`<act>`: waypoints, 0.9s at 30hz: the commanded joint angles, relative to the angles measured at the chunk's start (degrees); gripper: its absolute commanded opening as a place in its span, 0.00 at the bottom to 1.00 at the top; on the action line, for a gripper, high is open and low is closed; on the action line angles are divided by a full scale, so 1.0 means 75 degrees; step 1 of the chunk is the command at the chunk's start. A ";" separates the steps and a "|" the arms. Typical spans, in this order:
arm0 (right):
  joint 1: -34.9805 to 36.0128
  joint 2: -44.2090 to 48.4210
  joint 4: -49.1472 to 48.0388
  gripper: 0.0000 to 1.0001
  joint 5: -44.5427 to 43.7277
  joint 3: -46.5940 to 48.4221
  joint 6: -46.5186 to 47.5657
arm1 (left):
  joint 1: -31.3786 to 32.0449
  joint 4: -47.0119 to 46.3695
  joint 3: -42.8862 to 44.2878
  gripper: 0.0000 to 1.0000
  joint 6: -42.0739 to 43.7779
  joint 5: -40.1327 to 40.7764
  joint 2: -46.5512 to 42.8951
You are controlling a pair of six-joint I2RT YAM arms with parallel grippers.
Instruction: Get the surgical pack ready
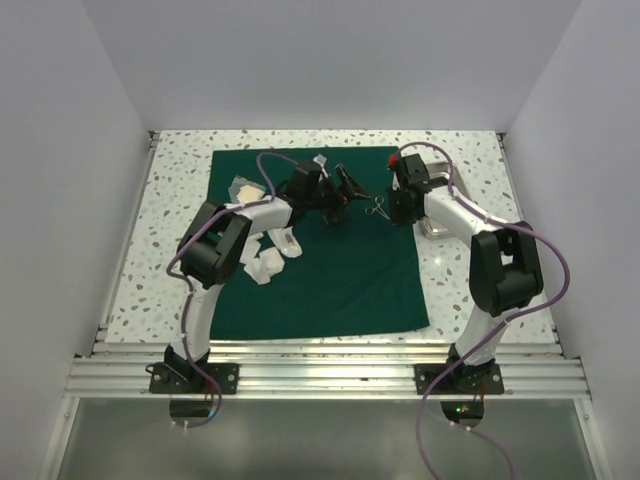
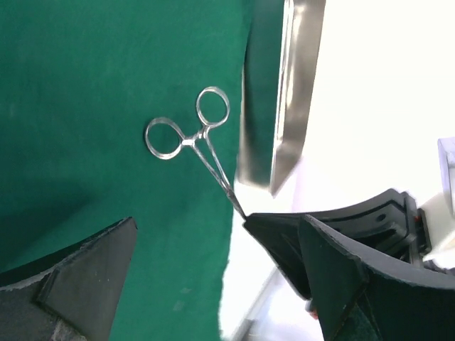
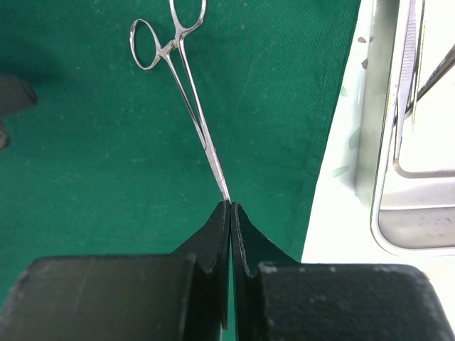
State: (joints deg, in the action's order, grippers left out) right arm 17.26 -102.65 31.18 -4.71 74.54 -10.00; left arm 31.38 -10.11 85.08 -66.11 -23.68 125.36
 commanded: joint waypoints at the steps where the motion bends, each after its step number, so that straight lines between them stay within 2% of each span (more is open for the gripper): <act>1: 0.0043 0.0468 -0.0255 0.00 0.0077 -0.0060 0.0103 | 0.0129 -0.0759 -0.0584 1.00 -0.2373 -0.0076 -0.0402; 3: 0.0043 0.0480 -0.0266 0.00 0.0042 -0.0083 0.0126 | 0.0222 -0.1451 -0.0937 1.00 -0.3041 -0.0089 -0.0391; 7: 0.0055 0.0480 -0.0278 0.00 0.0065 -0.0119 0.0138 | 0.0375 -0.0518 -0.0376 1.00 -0.3256 0.0098 -0.0087; 11: 0.0066 0.0480 -0.0313 0.00 0.0066 -0.0154 0.0173 | 0.0539 -0.0808 -0.0141 1.00 -0.3747 0.0169 0.0055; 14: 0.0078 0.0491 -0.0337 0.00 0.0066 -0.0154 0.0185 | 0.0668 -0.0493 0.0419 1.00 -0.3807 0.0263 0.0359; 18: 0.0090 0.0480 -0.0372 0.00 0.0089 -0.0166 0.0220 | 0.0808 -0.0597 0.0808 0.85 -0.4063 0.0123 0.0839; 25: 0.0113 0.0550 -0.0395 0.00 0.0077 -0.0166 0.0255 | 0.0914 -0.0095 0.1008 0.86 -0.4193 0.0626 0.1098; 27: 0.0148 0.0585 -0.0407 0.00 0.0089 -0.0189 0.0255 | 0.0938 -0.0164 0.1019 0.83 -0.4240 0.0720 0.1191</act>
State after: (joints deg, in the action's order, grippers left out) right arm 17.93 -101.93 29.89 -4.71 73.58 -8.93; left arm 38.06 -11.81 90.45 -96.27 -20.49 134.02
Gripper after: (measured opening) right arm 0.011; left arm 0.846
